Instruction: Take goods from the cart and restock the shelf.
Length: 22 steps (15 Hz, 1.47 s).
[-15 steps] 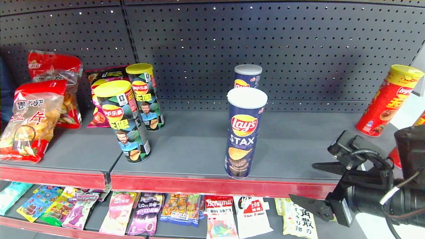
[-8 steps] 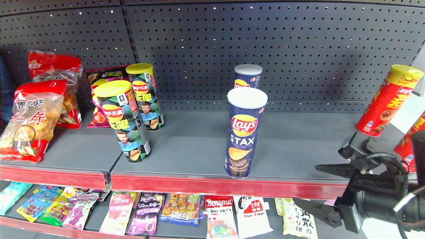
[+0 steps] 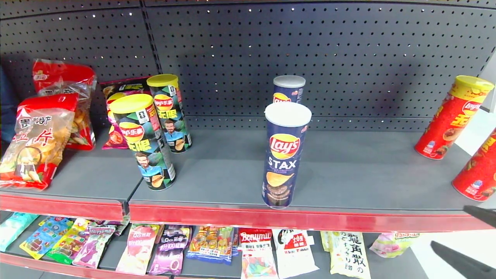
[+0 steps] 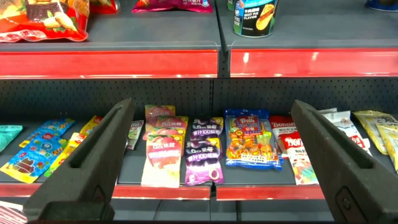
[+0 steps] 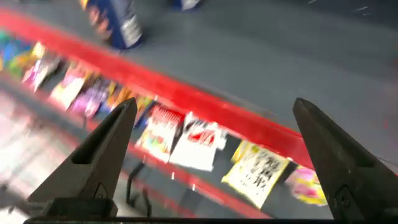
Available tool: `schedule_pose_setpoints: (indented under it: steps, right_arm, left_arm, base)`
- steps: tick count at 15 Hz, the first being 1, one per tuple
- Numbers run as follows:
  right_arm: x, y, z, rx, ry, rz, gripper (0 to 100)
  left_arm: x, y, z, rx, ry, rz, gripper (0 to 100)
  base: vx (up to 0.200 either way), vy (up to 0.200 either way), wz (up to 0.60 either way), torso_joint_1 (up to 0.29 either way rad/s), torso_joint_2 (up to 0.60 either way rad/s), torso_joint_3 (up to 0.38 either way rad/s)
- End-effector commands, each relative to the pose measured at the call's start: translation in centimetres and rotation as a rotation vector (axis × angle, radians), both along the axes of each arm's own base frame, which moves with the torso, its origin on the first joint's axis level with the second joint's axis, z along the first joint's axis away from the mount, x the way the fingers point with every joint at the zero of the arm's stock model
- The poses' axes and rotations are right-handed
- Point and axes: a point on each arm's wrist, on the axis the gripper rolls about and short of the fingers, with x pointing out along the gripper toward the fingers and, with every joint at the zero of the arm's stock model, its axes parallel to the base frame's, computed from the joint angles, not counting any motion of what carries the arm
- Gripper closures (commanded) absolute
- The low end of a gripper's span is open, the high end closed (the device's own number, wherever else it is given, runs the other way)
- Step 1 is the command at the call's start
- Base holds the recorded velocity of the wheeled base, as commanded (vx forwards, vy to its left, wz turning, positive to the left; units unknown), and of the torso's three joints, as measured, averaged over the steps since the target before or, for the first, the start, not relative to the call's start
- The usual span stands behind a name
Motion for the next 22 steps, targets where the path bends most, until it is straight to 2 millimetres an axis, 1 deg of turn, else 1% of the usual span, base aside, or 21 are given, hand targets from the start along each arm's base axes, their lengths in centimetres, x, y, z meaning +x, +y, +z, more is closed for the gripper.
schedule_pose_setpoints:
  steps: [1,3,4,5,6,8,10,11,12,13,14,15,17,18,19,20,22]
  right_arm:
    - [-3.5,-1.7,-0.1,0.078,-0.16,-0.083,0]
    - [-3.6,-2.1,-0.6,0.058,-0.167,-0.251,0]
    - [-3.3,-2.4,-0.9,0.032,-0.155,-0.419,0]
    - [-3.4,-2.6,-1.0,0.018,-0.156,-0.497,0]
    - [-3.5,-2.7,-1.1,0.013,-0.16,-0.527,0]
    - [-4.5,-3.2,-1.4,-0.024,-0.205,-0.719,0]
    - [-5.1,-3.3,-3.2,-0.081,-0.192,-0.815,0]
    - [-5.5,-3.3,-4.8,-0.109,-0.181,-0.821,0]
    - [-6.0,-3.2,-6.4,-0.129,-0.184,-0.78,0]
    - [-6.3,-3.1,-7.5,-0.136,-0.2,-0.716,0]
    - [-7.6,-2.8,-9.4,-0.093,-0.254,-0.479,0]
    - [-7.7,-2.6,-9.3,-0.057,-0.22,-0.425,0]
    - [-7.7,-2.6,-9.4,-0.004,-0.22,-0.416,0]
    - [-7.9,-2.5,-9.7,0.081,-0.255,-0.41,0]
    - [-8.0,-2.4,-9.8,0.12,-0.248,-0.402,0]
    - [-8.0,-2.5,-10.2,0.121,-0.214,-0.431,0]
    - [-8.0,-2.4,-10.2,0.11,-0.209,-0.403,0]
  left_arm:
    - [0.0,0.0,0.0,0.0,0.001,0.001,0]
    - [0.0,0.0,0.0,0.0,0.001,0.001,0]
    - [0.0,0.0,0.0,0.0,0.001,0.001,0]
    - [0.0,0.0,0.0,0.0,0.001,0.001,0]
    - [0.0,0.0,0.0,0.0,0.001,0.001,0]
    - [0.0,0.0,0.0,0.0,0.001,0.001,0]
    - [0.0,0.0,0.0,0.0,0.001,0.0,0]
    - [0.0,0.0,0.0,0.0,0.001,0.001,0]
    - [0.0,0.0,0.0,0.0,0.001,0.0,0]
    - [0.0,0.0,0.0,0.0,0.001,0.001,0]
    - [0.0,0.0,0.0,0.0,0.001,0.001,0]
    - [0.0,0.0,0.0,0.0,-0.001,0.001,0]
    - [0.0,0.0,0.0,0.0,0.001,0.001,0]
    - [0.0,0.0,0.0,0.0,0.001,0.001,0]
    - [0.0,0.0,0.0,0.0,0.001,0.001,0]
    - [0.0,0.0,0.0,0.0,0.001,0.001,0]
    - [0.0,0.0,0.0,0.0,0.001,0.001,0]
  base:
    - [0.0,0.0,0.0,0.0,0.0,0.0]
    - [0.0,0.0,0.0,0.0,0.0,0.0]
    - [0.0,0.0,0.0,0.0,0.0,0.0]
    - [0.0,0.0,0.0,0.0,0.0,0.0]
    - [0.0,0.0,0.0,0.0,0.0,0.0]
    - [0.0,0.0,0.0,0.0,0.0,0.0]
    - [0.0,0.0,0.0,0.0,0.0,0.0]
    - [0.0,0.0,0.0,0.0,0.0,0.0]
    - [0.0,0.0,0.0,0.0,0.0,0.0]
    - [0.0,0.0,0.0,0.0,0.0,0.0]
    - [0.0,0.0,0.0,0.0,0.0,0.0]
    - [0.0,0.0,0.0,0.0,0.0,0.0]
    - [0.0,0.0,0.0,0.0,0.0,0.0]
    - [0.0,0.0,0.0,0.0,0.0,0.0]
    - [0.0,0.0,0.0,0.0,0.0,0.0]
    - [0.0,0.0,0.0,0.0,0.0,0.0]
    - [0.0,0.0,0.0,0.0,0.0,0.0]
